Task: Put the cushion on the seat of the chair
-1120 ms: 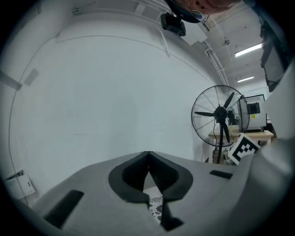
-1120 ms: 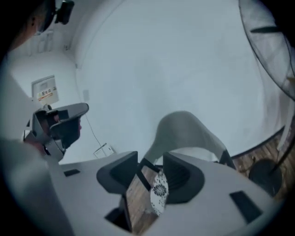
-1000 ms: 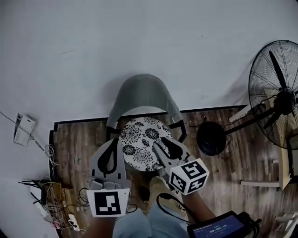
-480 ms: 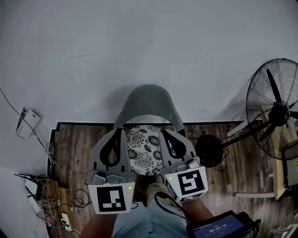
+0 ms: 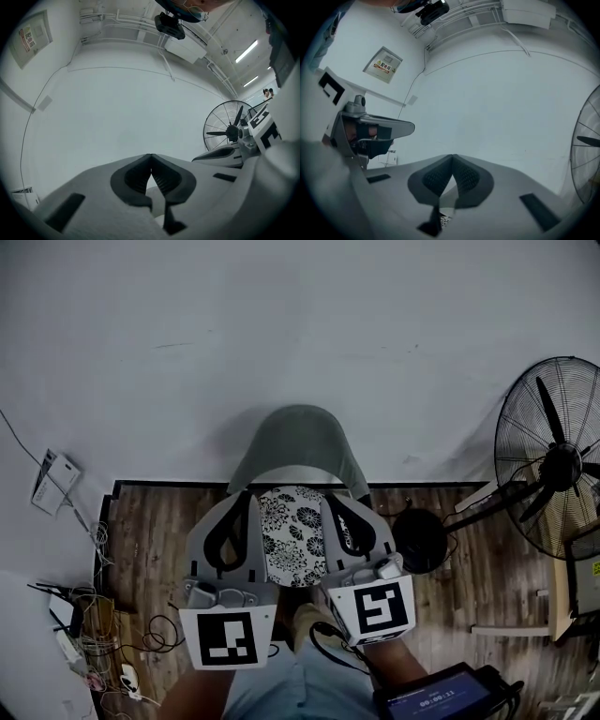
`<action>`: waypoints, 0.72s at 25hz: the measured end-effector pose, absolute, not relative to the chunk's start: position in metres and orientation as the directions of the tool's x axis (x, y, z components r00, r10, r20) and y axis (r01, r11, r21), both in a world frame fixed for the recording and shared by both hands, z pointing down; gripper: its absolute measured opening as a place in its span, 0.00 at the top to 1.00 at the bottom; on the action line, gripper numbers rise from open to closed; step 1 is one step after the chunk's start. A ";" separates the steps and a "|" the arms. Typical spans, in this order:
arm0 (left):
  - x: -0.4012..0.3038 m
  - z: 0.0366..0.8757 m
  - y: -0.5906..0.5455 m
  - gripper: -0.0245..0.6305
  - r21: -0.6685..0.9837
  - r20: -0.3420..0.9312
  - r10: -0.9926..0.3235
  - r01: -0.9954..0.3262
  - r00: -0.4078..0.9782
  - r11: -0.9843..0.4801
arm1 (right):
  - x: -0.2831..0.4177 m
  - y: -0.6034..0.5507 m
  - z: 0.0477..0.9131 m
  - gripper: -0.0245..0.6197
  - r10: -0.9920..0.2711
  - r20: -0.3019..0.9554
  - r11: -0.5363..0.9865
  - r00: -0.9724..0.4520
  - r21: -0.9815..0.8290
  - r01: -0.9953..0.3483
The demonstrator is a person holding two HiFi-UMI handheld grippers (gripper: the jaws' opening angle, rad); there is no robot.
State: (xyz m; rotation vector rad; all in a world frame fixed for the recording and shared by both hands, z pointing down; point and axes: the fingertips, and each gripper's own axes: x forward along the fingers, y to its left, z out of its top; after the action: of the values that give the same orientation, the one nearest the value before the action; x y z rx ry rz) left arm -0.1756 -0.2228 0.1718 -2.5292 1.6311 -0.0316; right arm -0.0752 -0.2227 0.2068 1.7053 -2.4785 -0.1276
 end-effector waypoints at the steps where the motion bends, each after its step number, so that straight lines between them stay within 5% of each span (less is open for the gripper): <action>1: -0.175 0.172 -0.222 0.95 -0.125 -0.055 -0.907 -0.904 0.417 -0.408 | -0.075 -0.222 0.206 0.95 -0.935 0.057 0.356 -0.351 0.144 -0.923; 18: -0.164 0.169 -0.216 0.95 -0.142 -0.053 -0.905 -0.900 0.422 -0.411 | -0.067 -0.215 0.207 0.95 -0.937 0.051 0.349 -0.345 0.150 -0.925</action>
State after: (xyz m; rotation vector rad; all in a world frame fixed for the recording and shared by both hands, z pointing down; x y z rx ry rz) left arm -0.1645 -0.2163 0.1689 -2.5207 1.6127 -0.0471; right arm -0.0671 -0.2154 0.2071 1.7172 -2.4727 -0.1427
